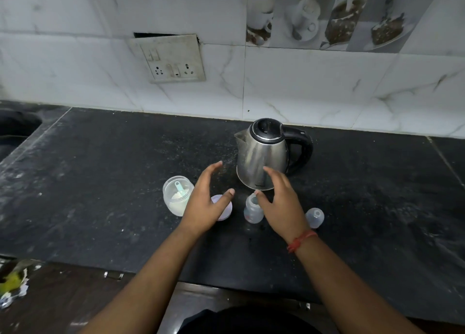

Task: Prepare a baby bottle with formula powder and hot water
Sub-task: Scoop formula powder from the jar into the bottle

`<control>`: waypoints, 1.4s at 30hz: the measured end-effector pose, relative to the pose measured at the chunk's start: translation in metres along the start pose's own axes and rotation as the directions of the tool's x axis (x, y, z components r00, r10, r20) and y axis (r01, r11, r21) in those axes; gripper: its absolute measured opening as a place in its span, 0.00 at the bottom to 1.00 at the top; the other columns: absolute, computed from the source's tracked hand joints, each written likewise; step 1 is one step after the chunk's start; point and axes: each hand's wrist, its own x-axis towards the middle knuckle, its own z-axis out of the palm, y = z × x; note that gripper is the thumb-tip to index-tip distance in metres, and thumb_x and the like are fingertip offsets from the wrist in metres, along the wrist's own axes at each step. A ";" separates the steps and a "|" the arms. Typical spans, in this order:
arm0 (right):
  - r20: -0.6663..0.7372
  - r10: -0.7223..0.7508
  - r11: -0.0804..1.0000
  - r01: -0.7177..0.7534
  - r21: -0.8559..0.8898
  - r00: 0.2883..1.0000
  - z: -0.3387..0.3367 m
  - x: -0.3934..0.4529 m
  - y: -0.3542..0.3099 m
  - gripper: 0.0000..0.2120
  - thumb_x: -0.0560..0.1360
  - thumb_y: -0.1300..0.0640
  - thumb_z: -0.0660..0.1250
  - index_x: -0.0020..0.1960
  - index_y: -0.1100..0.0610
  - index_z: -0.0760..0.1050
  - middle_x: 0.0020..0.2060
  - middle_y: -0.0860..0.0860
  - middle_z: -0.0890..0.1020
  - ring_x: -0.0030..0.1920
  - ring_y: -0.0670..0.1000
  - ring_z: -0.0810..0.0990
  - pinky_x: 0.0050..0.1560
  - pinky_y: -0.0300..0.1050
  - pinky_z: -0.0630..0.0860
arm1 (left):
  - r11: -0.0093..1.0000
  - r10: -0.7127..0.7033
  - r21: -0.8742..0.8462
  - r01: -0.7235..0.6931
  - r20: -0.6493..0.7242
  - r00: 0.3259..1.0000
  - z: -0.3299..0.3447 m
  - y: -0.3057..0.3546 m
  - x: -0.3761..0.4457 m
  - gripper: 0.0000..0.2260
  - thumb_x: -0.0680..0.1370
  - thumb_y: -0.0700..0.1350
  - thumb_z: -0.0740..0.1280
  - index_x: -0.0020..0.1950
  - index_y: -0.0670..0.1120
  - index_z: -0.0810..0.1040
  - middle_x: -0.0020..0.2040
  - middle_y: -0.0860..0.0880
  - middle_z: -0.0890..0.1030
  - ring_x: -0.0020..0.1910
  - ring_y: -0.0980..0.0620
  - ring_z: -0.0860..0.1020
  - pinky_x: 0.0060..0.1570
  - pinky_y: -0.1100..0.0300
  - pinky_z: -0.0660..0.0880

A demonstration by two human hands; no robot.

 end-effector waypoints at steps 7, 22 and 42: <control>0.130 -0.084 0.995 0.075 0.072 0.988 0.050 0.017 -0.036 0.26 0.78 0.57 0.69 0.75 0.55 0.68 0.72 0.50 0.71 0.72 0.47 0.69 0.73 0.39 0.64 | 0.995 -0.078 0.045 0.086 -0.149 0.986 -0.051 -0.021 -0.010 0.31 0.76 0.49 0.73 0.77 0.52 0.66 0.75 0.58 0.71 0.73 0.57 0.69 0.72 0.55 0.68; 0.440 0.263 0.920 -0.361 0.154 0.858 0.160 0.055 -0.065 0.19 0.80 0.53 0.66 0.70 0.57 0.72 0.66 0.53 0.78 0.65 0.52 0.78 0.69 0.49 0.72 | 0.942 -0.334 0.078 0.327 0.119 0.935 -0.092 -0.087 -0.010 0.44 0.63 0.56 0.80 0.73 0.52 0.61 0.65 0.57 0.74 0.65 0.55 0.76 0.66 0.52 0.75; 0.250 -0.386 0.852 0.447 -0.273 0.888 0.069 0.027 -0.048 0.12 0.76 0.58 0.70 0.57 0.49 0.83 0.68 0.56 0.75 0.69 0.59 0.71 0.68 0.55 0.70 | 0.980 0.086 0.177 -0.088 0.019 0.996 -0.051 -0.071 -0.012 0.38 0.68 0.48 0.82 0.72 0.60 0.67 0.68 0.59 0.69 0.70 0.55 0.68 0.69 0.56 0.66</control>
